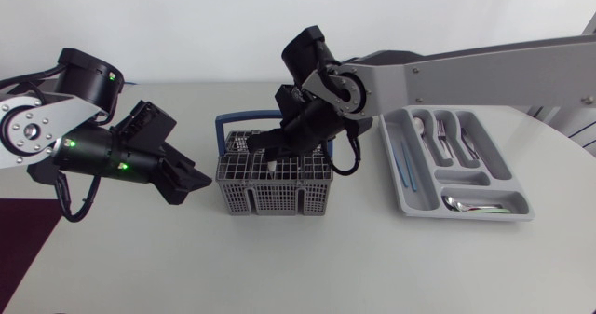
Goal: Unload the cutlery basket into the drawer organizer.
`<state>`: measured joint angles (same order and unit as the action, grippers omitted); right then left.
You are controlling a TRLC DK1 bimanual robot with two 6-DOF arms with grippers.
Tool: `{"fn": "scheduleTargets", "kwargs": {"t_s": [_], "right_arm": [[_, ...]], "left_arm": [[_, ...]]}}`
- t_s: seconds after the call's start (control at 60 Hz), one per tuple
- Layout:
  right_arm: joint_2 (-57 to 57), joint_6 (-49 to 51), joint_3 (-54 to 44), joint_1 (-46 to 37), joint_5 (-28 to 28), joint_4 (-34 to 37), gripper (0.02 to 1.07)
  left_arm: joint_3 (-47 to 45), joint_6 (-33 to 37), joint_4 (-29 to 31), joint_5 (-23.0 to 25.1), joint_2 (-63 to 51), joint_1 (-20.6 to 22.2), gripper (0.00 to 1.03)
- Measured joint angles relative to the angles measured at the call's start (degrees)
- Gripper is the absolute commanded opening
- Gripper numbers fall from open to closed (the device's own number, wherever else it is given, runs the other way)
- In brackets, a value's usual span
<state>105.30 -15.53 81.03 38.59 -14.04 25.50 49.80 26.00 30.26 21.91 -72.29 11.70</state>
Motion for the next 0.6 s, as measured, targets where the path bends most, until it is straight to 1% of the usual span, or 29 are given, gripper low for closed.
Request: {"fn": "scheduleTargets", "kwargs": {"t_s": [0.283, 0.467, 0.6], "right_arm": [[0.00, -0.81, -0.02, 0.26, 0.61, 0.00, 0.18], [0.00, -0.81, -0.02, 0.70, 1.27, 0.02, 0.10], [-0.11, -0.83, -0.04, 0.74, 1.20, 0.02, 0.09]], "left_arm": [[0.00, 0.02, -0.37, 0.13, 0.04, 0.00, 0.91], [0.00, 0.02, -0.37, 0.13, 0.04, 0.00, 0.91], [0.00, 0.02, -0.37, 0.13, 0.04, 0.00, 0.91]]}}
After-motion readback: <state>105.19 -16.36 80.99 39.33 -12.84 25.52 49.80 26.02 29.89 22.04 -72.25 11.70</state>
